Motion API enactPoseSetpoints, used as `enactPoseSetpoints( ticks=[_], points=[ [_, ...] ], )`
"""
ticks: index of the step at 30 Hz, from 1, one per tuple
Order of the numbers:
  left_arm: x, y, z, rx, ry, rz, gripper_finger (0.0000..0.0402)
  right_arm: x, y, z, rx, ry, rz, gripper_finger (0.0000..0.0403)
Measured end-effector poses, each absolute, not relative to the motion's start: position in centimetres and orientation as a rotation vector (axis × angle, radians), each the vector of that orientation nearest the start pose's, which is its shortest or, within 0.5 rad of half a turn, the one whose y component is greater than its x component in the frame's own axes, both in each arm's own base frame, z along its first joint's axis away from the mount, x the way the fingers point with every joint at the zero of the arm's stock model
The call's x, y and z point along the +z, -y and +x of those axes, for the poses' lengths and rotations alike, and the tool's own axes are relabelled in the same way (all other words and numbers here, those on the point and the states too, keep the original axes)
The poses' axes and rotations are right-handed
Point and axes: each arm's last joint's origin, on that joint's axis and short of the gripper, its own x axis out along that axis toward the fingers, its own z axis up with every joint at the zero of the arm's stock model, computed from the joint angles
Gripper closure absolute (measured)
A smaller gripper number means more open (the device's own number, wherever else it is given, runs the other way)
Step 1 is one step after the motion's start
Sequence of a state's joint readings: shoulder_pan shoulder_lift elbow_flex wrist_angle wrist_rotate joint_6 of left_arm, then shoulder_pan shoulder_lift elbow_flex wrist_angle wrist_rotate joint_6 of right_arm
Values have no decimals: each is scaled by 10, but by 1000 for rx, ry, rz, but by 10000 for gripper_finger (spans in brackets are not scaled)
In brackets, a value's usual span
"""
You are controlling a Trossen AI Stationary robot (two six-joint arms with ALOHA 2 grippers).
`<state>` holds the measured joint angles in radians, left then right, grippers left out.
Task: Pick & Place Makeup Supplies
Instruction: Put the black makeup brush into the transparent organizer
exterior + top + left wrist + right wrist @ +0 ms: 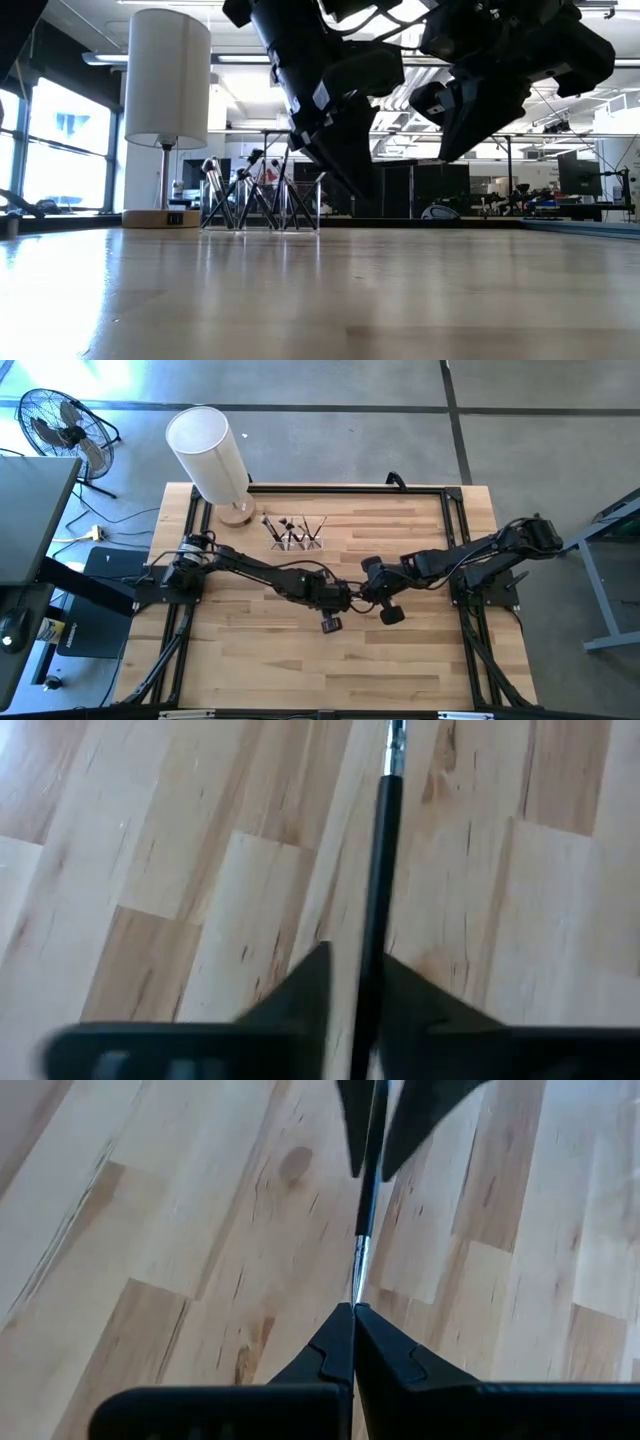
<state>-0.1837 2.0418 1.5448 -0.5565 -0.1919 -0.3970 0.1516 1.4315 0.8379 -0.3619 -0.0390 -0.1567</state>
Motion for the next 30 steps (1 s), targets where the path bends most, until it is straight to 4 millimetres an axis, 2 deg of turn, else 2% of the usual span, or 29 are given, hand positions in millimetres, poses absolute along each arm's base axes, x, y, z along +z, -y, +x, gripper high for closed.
enactPoseSetpoints(
  ticks=[2,3,11,17,22,26,30],
  points=[
    [191,74,425,195,-1014,-174,382,199,-43,272,247,-940,-199,403],
    [191,74,426,182,-1015,-184,390,199,-43,273,245,-940,-200,403],
    [192,75,426,191,-1010,-250,394,199,-42,274,190,-938,-120,397],
    [191,75,426,214,-1010,-290,397,199,-40,270,185,-974,-76,337],
    [188,76,422,260,-1033,-335,398,203,-37,250,140,-1096,-32,284],
    [173,84,410,273,-1014,-390,399,199,-34,227,70,-1138,79,271],
    [173,98,400,239,-809,-546,400,184,-33,196,-7,-1029,270,270]
  ],
)
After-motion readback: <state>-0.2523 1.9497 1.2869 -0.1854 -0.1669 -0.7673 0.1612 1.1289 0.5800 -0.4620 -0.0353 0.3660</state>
